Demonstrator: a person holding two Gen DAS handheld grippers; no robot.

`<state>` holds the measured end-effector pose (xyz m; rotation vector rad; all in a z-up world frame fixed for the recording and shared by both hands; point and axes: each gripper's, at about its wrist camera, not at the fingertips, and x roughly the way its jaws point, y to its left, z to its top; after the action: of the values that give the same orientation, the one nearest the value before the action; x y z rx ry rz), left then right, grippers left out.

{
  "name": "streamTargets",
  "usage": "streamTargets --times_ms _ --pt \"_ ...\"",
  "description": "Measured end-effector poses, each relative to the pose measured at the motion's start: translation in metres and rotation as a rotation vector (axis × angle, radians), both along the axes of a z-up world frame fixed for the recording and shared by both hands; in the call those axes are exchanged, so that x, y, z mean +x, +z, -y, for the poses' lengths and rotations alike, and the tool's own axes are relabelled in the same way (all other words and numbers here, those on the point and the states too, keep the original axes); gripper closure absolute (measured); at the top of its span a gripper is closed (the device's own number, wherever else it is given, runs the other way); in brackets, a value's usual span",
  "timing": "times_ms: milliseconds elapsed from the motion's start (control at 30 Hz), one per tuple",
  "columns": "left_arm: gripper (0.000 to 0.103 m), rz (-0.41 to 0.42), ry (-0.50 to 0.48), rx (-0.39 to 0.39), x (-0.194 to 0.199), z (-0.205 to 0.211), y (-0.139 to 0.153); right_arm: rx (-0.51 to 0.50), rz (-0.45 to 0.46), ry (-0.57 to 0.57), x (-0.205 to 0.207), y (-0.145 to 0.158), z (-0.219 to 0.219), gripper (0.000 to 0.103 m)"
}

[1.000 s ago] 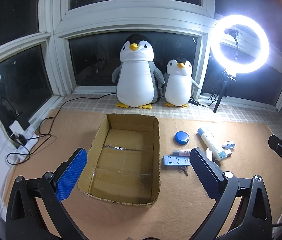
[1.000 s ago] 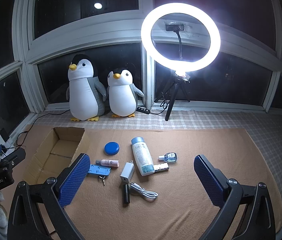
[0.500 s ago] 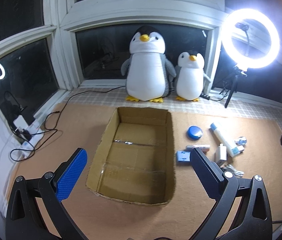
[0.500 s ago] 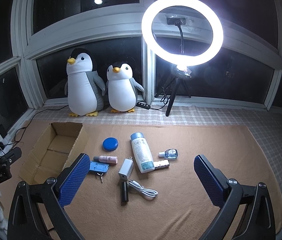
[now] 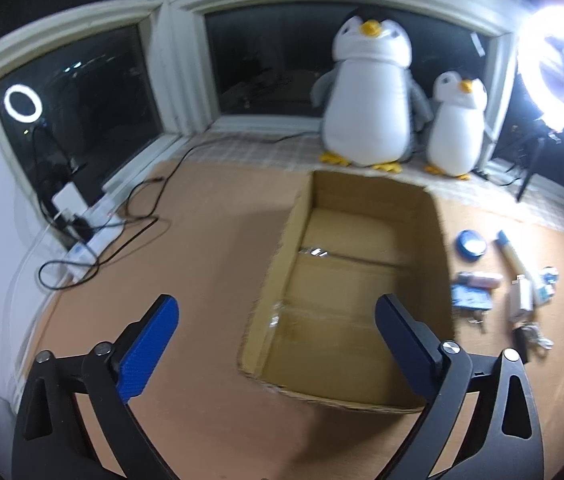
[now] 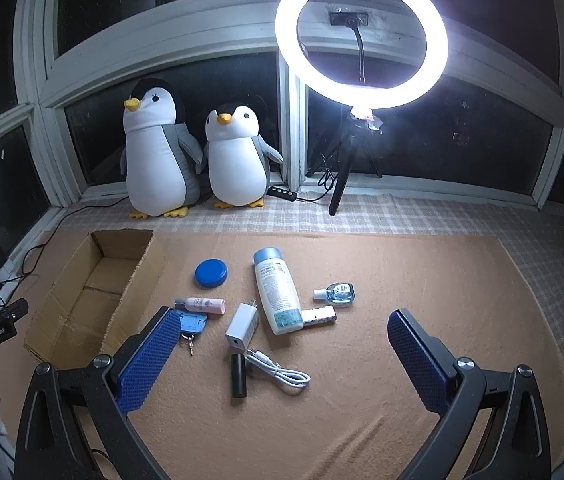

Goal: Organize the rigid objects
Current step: 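Move the left tool onto the box wall while the right tool approaches the lotion bottle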

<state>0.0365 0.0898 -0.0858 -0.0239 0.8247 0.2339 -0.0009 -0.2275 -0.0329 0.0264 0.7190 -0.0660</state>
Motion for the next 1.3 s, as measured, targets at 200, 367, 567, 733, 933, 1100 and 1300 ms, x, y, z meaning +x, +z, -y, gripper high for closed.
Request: streamTargets --times_ms 200,367,567,733,933,1100,1300 --pt "0.015 -0.061 0.056 0.011 0.009 -0.024 -0.029 0.001 -0.014 -0.003 0.002 -0.008 0.006 0.001" --pt "0.022 -0.107 0.08 0.031 0.015 -0.035 -0.05 0.004 -0.026 -0.007 0.003 -0.014 0.013 0.001" --pt "0.032 -0.142 0.077 0.036 0.021 -0.036 -0.069 0.04 -0.045 -0.024 0.005 -0.025 0.027 0.001" --pt "0.043 -0.169 0.072 0.034 0.025 -0.035 -0.08 0.036 -0.059 -0.035 0.01 -0.034 0.039 0.001" --pt "0.06 -0.18 0.044 0.03 0.029 -0.029 -0.084 0.065 -0.076 -0.024 0.023 -0.041 0.051 0.006" --pt "0.074 -0.184 0.029 0.024 0.031 -0.023 -0.086 0.093 -0.104 -0.012 0.037 -0.05 0.058 0.015" --pt "0.082 -0.193 0.015 0.016 0.034 -0.018 -0.089 0.104 -0.12 0.032 0.059 -0.053 0.054 0.021"
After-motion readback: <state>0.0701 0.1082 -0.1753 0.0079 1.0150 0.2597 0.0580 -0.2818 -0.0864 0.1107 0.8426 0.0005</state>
